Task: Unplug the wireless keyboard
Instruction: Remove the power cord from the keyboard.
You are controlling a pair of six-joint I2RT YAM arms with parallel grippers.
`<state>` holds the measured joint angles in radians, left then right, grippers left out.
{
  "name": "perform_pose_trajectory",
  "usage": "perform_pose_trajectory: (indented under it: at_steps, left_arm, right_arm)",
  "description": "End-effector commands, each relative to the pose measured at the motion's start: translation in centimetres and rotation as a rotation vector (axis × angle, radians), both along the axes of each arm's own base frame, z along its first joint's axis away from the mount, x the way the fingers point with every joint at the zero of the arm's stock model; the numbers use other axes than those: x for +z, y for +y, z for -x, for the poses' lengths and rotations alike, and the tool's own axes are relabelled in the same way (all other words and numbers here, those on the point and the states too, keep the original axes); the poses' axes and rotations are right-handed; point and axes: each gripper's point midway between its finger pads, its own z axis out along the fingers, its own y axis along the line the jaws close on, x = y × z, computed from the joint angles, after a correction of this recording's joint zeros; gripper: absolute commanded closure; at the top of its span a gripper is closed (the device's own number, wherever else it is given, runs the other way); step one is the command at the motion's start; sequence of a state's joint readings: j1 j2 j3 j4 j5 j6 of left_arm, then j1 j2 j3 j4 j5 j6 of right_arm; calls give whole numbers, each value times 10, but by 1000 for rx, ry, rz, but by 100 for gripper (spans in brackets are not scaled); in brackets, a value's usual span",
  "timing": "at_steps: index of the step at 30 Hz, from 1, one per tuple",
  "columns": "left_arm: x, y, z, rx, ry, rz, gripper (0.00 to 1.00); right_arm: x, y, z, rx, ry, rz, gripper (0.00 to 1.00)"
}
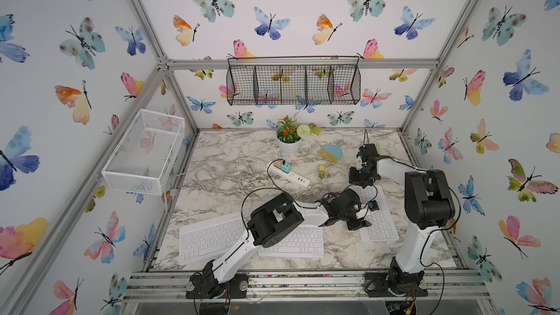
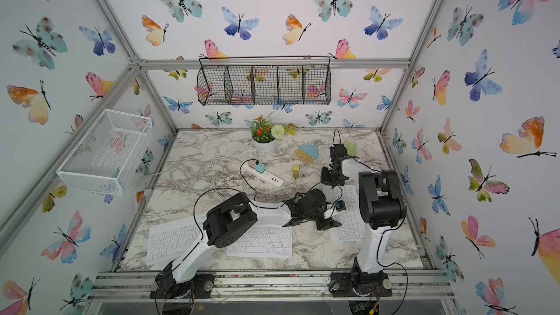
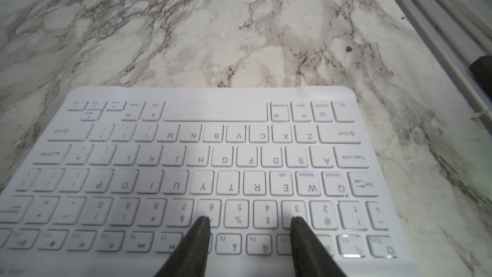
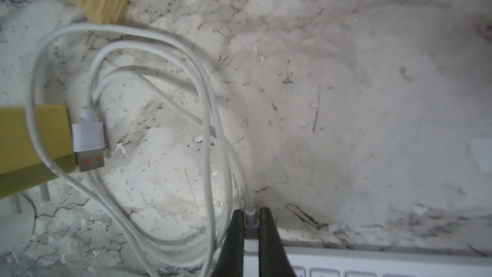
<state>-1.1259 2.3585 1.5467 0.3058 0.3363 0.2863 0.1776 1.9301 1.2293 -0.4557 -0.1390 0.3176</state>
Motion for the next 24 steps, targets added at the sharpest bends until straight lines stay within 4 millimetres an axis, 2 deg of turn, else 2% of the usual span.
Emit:
perform_pose_trajectory:
  at_steps: [1, 5, 10, 13, 18, 24]
  left_arm:
    - [-60, 24, 10, 14, 80, -209, 49]
    - [-64, 27, 10, 16, 83, -221, 49]
    - [-71, 31, 11, 23, 103, -244, 50]
    - [-76, 34, 12, 28, 126, -261, 51]
    - [-76, 38, 14, 22, 128, -260, 51]
    - [-78, 40, 17, 13, 137, -259, 52]
  right_arm:
    - [-12, 1, 9, 45, 34, 41, 94]
    - [-8, 3, 6, 144, 6, 175, 93]
    - [-11, -2, 4, 80, 31, 190, 94]
    - [-12, 3, 2, 33, 57, 145, 94]
    - [-16, 14, -9, 6, 73, 76, 94]
    - [-5, 4, -31, 14, -1, 160, 94]
